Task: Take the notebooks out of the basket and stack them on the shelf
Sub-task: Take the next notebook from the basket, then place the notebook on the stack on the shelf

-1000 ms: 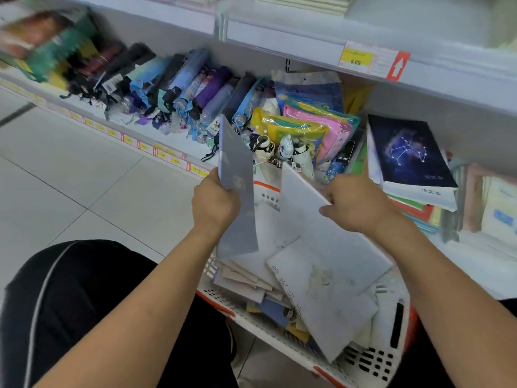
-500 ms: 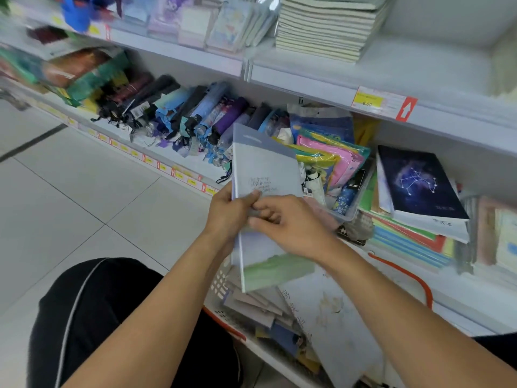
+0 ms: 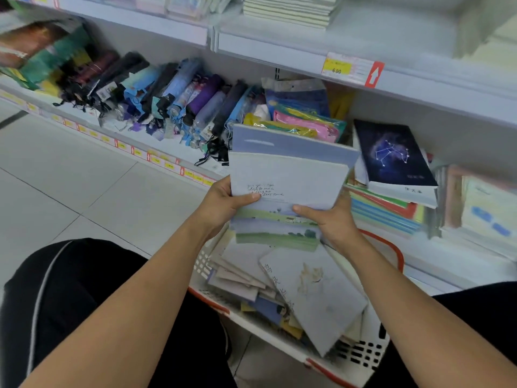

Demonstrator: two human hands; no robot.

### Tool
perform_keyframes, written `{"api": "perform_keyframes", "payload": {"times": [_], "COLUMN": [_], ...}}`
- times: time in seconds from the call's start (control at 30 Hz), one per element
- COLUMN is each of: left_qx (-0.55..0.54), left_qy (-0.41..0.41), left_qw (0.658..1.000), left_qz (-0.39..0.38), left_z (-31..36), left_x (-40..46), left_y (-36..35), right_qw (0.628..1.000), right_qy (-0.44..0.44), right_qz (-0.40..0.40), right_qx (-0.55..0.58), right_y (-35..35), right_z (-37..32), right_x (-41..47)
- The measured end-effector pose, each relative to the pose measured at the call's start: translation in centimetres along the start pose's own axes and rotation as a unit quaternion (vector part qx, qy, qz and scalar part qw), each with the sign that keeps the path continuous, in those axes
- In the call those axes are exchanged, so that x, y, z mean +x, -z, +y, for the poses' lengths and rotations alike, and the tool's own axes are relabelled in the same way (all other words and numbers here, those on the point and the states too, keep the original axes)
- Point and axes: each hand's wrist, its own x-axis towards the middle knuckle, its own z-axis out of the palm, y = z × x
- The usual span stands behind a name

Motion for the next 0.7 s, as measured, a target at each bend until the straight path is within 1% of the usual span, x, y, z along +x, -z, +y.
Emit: {"api": "perform_keyframes", "payload": {"times": [0.1,0.2,0.3,0.37,0.5,0.57,0.7], "left_qx": [0.033,0.046,0.078,0.089,0.069,0.049,0.048], "left_qy": [0.008,0.036,0.053,0.062,0.066,0.06,-0.012], "left_qw": [0.999,0.998,0.995,0.993,0.995,0.997,0.997], "left_qz": [-0.001,-0.009,-0.042,-0.037,-0.001,0.017,0.054], "left_z": [-1.7,-4.2,-6.3,-6.7,-7.0,-5.8,-1.5], "left_x": [-0.1,-0.6,-1.0,-1.2,-0.8,-0.7,-0.5], "left_y": [-0.3,-0.2,0.1,0.2,0.2,-0.2,-0.6], "right_qw": [0.999,0.998,0.997,0.997,0.996,0.996,0.996], "right_qy": [-0.016,-0.054,-0.074,-0.08,-0.086,-0.081,-0.071], "right_qz": [0.024,0.02,0.021,0.018,0.025,0.031,0.006], "right_qx": [-0.018,-0.015,-0.013,-0.014,0.003,0.021,0.061], "right_y": [0.1,-0.2,-0.3,-0.4,-0.9,-0.9,-1.2], "right_z": [2.0,4.7,6.4,6.7,6.2,5.1,0.5], "right_x": [-0.4,-0.7,-1.0,-1.0,-0.5,-0.1,0.5]}}
